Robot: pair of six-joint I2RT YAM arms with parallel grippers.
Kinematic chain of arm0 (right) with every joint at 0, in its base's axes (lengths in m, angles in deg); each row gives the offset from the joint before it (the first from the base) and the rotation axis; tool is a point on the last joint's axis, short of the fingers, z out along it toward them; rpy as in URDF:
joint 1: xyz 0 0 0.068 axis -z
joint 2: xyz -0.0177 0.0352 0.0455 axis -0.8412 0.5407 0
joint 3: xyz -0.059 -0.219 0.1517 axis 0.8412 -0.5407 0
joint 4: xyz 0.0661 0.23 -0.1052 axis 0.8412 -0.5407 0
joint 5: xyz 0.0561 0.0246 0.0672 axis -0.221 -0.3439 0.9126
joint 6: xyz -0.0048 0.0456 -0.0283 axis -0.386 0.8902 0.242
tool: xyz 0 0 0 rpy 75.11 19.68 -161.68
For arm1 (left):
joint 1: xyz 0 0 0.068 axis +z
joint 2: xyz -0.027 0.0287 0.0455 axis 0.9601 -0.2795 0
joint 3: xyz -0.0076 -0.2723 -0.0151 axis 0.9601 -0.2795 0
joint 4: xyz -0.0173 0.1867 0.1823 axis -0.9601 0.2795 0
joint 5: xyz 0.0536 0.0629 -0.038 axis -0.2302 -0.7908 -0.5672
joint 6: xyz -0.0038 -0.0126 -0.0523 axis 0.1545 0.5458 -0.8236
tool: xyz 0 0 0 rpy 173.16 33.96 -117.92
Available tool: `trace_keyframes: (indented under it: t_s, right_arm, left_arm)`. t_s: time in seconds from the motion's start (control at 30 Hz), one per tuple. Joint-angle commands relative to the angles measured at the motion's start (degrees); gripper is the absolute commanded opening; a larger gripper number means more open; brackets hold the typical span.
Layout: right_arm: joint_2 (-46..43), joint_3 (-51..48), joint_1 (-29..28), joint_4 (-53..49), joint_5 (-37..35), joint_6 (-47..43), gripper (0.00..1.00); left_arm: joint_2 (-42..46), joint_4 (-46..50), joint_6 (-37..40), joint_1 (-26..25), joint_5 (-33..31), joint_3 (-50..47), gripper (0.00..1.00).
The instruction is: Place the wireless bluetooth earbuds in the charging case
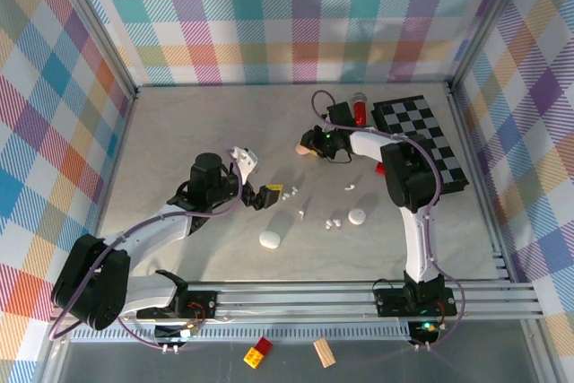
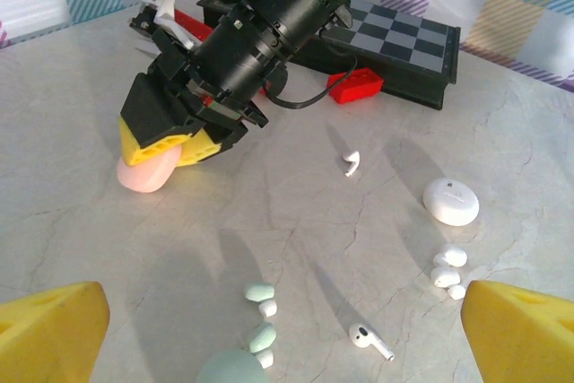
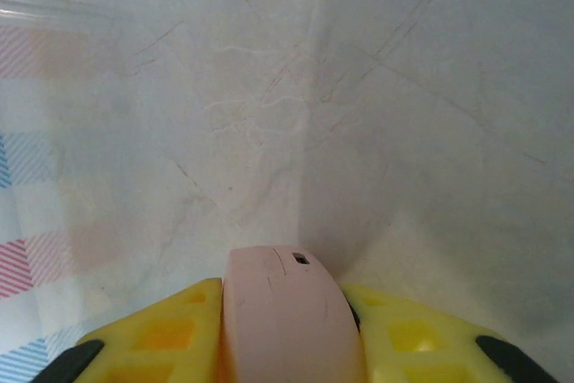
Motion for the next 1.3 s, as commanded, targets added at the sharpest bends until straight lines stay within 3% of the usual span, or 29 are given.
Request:
trace_keyframes:
  t_s: [0.0,0.13,0.43,0.67,0.93,1.27]
  right_arm:
    - [-0.38,1.67,0.13,-3.03,-2.43,-2.73,0.40]
    - [-3.15,0.85,0.77,-4.57,-4.64,-4.92,0.57]
    - [-14.26,-6.46,3.01,-6.31,-9.72,-11.35,0.77]
    - [-23.43,-12.02,3.06,-6.55,-8.48,-15.14,0.80]
    - [-29.04,-18.59,3.15,-6.08,-8.05,-15.24,0.81]
    - [-30.22,-21.14,3.24,-4.92,-6.56,-14.73,0.81]
  left_arm:
    - [1.98,3.36,1.71,-0.24,-2.51,0.72,1.00]
    - [1.82,7.34,2.70,-0.24,-4.80,2.62,1.00]
    - [-3.24,27.28,9.26,-0.72,-14.51,13.48,1.00]
    - [-9.92,33.49,13.22,-2.31,-19.30,17.94,1.00]
    - [-19.84,50.25,22.27,-4.54,-19.50,27.87,0.97]
    - [-29.48,53.19,24.90,-5.60,-21.75,34.00,0.87]
